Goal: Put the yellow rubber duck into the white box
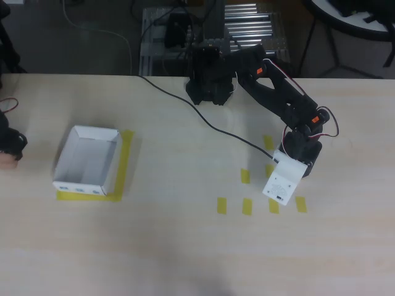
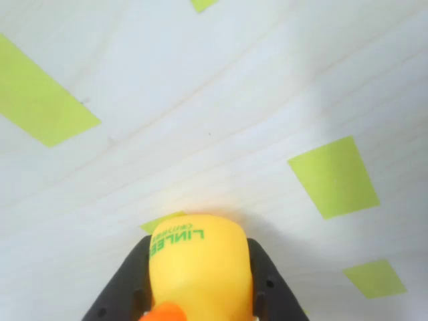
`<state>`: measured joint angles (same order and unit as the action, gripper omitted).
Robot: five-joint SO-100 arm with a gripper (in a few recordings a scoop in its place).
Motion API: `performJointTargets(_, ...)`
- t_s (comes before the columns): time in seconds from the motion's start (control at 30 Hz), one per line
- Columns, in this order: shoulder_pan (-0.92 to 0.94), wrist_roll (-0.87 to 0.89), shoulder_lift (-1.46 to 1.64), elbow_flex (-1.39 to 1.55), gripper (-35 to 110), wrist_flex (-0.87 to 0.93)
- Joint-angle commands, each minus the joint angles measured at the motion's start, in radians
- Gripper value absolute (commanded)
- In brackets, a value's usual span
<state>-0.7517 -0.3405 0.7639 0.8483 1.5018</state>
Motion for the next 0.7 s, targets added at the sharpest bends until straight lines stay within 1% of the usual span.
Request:
performJointTargets(0.0,0.009,-0.011,0.018,-0.081,0,0.041)
performJointTargets(0.17,0.040,0.018,0.057,-0.155,0,0.101)
performJointTargets(0.4,0.101,0.063,0.278,-0.218,0,0.206)
performJointTargets(0.67,0.202,0.063,0.574,-0.041,0,0.209)
